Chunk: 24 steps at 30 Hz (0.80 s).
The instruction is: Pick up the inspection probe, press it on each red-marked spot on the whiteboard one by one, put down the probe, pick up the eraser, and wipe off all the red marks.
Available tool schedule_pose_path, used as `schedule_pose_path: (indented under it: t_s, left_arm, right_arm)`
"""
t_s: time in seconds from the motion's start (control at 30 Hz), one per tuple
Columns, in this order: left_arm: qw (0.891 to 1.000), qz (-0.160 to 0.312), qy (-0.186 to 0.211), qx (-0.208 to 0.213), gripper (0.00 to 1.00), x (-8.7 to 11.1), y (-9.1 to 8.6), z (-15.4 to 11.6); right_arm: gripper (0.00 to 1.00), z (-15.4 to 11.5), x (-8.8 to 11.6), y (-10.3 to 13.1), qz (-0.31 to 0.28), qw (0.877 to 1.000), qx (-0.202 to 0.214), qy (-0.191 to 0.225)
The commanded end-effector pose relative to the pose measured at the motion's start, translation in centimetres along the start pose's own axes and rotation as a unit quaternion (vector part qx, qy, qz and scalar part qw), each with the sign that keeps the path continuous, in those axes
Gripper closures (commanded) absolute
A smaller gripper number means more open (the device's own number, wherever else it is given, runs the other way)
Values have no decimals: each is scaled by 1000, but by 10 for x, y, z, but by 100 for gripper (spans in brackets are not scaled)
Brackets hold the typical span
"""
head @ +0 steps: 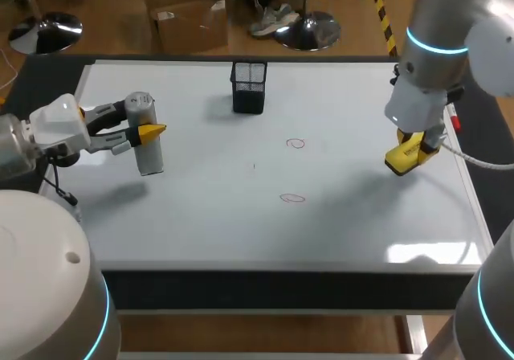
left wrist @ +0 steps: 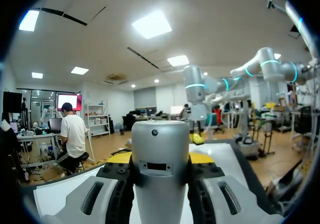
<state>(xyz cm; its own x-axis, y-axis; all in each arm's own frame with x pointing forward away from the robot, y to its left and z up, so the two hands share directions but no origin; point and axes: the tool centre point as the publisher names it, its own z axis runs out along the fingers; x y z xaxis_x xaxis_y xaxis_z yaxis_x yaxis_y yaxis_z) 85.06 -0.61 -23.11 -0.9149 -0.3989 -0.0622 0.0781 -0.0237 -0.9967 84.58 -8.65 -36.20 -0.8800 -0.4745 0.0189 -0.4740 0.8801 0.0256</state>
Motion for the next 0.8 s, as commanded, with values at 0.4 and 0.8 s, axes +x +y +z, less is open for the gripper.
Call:
schedule_pose_path:
  t_s: [0.4,0.8]
  left_arm:
    - [1000,0,0,0,100,0,-1,0]
    - [1000,0,0,0,100,0,-1,0]
  right_arm:
    - [100,-2,1,-3,-10,1000,-10,0]
    - [100,-2,1,-3,-10,1000,-10,0]
